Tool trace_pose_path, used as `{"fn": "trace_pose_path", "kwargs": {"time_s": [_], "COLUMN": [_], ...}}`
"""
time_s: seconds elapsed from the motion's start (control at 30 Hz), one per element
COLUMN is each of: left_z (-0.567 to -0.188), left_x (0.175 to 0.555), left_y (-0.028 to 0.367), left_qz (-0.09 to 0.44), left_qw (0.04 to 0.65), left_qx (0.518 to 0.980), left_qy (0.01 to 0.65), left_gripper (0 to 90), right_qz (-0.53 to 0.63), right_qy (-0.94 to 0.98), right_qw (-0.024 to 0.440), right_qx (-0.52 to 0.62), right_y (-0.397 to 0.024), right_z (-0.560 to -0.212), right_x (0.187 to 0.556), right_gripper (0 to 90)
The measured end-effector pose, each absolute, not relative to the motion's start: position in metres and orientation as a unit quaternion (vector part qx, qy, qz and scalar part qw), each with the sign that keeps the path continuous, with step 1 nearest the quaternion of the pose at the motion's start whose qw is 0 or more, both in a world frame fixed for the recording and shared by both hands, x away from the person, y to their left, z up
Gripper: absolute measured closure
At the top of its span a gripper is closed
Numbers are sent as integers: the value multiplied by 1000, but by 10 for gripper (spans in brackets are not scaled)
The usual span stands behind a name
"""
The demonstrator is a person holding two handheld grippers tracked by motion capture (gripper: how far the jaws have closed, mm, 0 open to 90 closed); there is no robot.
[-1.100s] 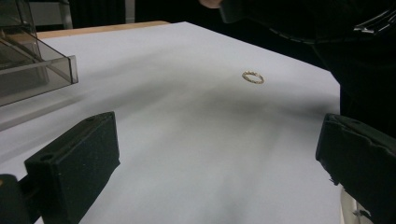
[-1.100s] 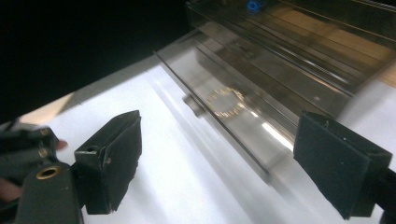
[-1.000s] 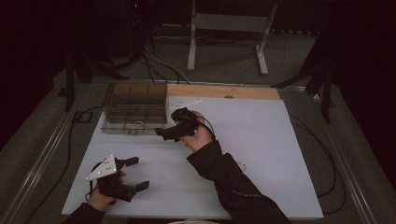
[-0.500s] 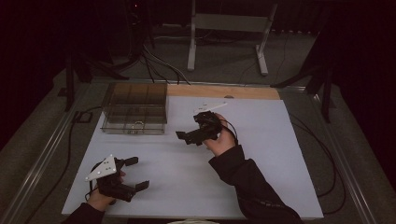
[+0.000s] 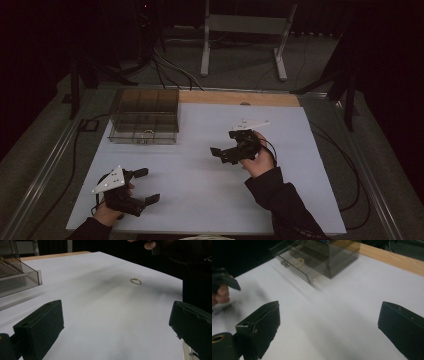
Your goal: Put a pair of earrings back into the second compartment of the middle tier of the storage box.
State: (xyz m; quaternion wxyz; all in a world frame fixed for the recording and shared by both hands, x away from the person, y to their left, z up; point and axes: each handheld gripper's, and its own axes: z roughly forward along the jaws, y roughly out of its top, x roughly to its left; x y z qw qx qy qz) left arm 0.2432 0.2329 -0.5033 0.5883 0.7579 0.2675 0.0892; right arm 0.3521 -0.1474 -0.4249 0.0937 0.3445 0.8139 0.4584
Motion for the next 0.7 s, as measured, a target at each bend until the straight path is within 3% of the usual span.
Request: {"fn": "trace_pose_path", "kwargs": {"time_s": [0.37, 0.7], "left_z": [-504, -504], "left_x": [243, 243], "left_y": [232, 231], "left_qz": [89, 88], "left_qw": [586, 586], "left_qx": [760, 760], "left_qy": [267, 267], "left_gripper": [5, 5], "right_qz": [445, 432], "right_qy": [803, 798], "right_qw": [108, 114], "right_qx": [381, 405], "right_y": [-200, -236], "right_z": [-447, -474], "right_x": [336, 314], "right_gripper": [52, 116]}}
